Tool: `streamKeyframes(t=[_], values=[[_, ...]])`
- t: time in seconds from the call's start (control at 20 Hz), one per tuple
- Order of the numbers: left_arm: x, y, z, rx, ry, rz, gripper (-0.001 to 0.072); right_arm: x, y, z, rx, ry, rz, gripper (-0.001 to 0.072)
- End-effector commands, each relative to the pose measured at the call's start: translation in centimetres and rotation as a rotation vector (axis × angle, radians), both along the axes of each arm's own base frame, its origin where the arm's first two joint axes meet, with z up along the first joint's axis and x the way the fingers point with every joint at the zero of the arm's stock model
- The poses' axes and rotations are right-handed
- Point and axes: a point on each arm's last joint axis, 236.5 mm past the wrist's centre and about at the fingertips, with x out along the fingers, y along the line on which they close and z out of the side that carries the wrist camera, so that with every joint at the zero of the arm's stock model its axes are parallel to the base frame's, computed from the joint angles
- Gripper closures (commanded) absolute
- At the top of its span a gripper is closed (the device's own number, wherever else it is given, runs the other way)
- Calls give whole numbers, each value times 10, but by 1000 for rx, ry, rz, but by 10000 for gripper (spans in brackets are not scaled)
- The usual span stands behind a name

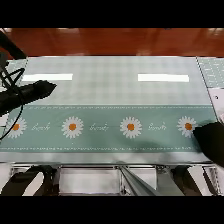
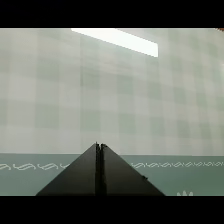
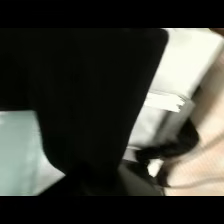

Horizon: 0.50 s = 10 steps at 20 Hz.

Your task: Fold the shirts.

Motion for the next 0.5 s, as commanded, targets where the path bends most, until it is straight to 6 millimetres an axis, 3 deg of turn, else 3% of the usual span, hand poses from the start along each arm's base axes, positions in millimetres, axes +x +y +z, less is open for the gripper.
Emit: streamKeyframes(t=[0.0,0.15,0.25,0.3,0.4,0.45], values=[[-1,-1,-1,0,6,-4,680,-60,31,-32,66,237,-70,327],[7,5,0,7,-18,21,681,-53,30,-37,64,240,-24,328],[20,16,14,48,-92,47,680,-33,21,-41,26,176,28,344],[27,22,27,65,-132,58,680,-10,13,-42,-9,92,64,350],[42,39,70,98,-230,88,681,70,-5,-28,-110,-194,156,688],[49,47,95,105,-279,108,681,127,-10,-7,-161,-401,214,683]])
